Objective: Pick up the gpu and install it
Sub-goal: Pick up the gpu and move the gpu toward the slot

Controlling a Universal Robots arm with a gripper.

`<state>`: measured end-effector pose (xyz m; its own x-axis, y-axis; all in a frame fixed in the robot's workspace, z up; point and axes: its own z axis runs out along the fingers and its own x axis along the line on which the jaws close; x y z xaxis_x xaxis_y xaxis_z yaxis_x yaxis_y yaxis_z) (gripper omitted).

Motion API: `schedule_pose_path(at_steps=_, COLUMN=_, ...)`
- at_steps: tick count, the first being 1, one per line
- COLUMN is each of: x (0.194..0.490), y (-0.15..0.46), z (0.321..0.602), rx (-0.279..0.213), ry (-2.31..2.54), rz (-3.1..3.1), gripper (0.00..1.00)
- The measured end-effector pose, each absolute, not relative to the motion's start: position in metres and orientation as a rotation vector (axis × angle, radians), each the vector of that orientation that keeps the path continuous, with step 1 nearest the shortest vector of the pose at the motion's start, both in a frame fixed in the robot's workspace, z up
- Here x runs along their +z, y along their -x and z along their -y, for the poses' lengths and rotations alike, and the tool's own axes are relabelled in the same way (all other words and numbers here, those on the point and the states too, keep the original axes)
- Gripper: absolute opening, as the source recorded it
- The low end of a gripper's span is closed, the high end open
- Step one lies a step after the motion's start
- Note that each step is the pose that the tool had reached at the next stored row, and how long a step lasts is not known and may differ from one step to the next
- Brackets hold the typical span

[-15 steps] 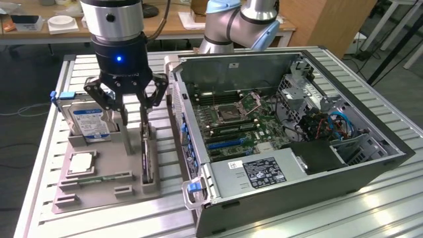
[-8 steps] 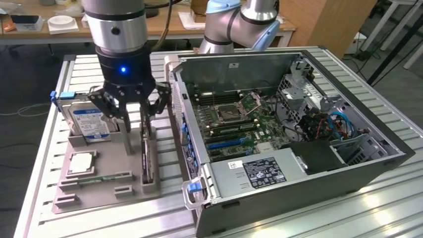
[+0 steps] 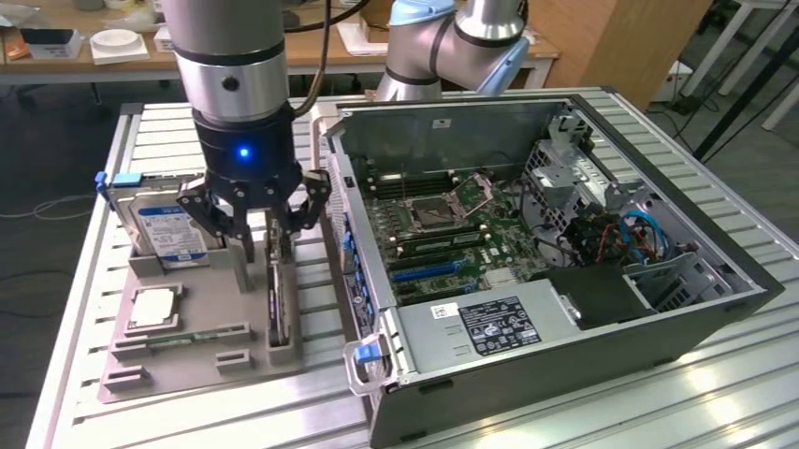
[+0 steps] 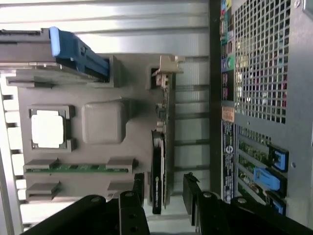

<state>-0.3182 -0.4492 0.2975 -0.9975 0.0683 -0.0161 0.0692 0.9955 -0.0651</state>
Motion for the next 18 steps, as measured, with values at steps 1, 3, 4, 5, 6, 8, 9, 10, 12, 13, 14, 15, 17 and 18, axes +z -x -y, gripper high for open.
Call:
schedule_pose_path(at_steps=1, x=0.297, y=0.318, z=0.449, rx=-0.102, ry=-0.108, rz=-3.124, gripper=0.45)
schedule_pose_path(at_steps=3, x=0.297, y=0.318, z=0.450, rx=-0.054, ry=-0.108, rz=-3.126, gripper=0.45)
schedule_pose_path(at_steps=4, x=0.296, y=0.318, z=0.451, rx=-0.038, ry=-0.109, rz=-3.126, gripper=0.45)
schedule_pose_path(at_steps=5, x=0.294, y=0.318, z=0.455, rx=-0.037, ry=-0.109, rz=-3.126, gripper=0.45)
schedule_pose_path(at_steps=6, x=0.293, y=0.318, z=0.458, rx=-0.038, ry=-0.109, rz=-3.126, gripper=0.45)
schedule_pose_path(at_steps=8, x=0.289, y=0.318, z=0.464, rx=-0.037, ry=-0.109, rz=-3.126, gripper=0.45)
schedule_pose_path(at_steps=9, x=0.287, y=0.319, z=0.467, rx=-0.037, ry=-0.109, rz=-3.126, gripper=0.45)
schedule_pose_path(at_steps=10, x=0.285, y=0.318, z=0.469, rx=-0.037, ry=-0.109, rz=-3.126, gripper=0.45)
schedule_pose_path(at_steps=12, x=0.282, y=0.318, z=0.470, rx=-0.037, ry=-0.109, rz=-3.126, gripper=0.45)
schedule_pose_path(at_steps=13, x=0.280, y=0.319, z=0.471, rx=-0.037, ry=-0.109, rz=-3.126, gripper=0.45)
schedule_pose_path(at_steps=14, x=0.278, y=0.318, z=0.472, rx=-0.037, ry=-0.109, rz=-3.126, gripper=0.45)
schedule_pose_path(at_steps=15, x=0.276, y=0.319, z=0.473, rx=-0.038, ry=-0.109, rz=-3.126, gripper=0.45)
schedule_pose_path(at_steps=17, x=0.272, y=0.318, z=0.475, rx=-0.037, ry=-0.109, rz=-3.126, gripper=0.45)
schedule_pose_path(at_steps=18, x=0.271, y=0.318, z=0.476, rx=-0.037, ry=-0.109, rz=-3.126, gripper=0.45)
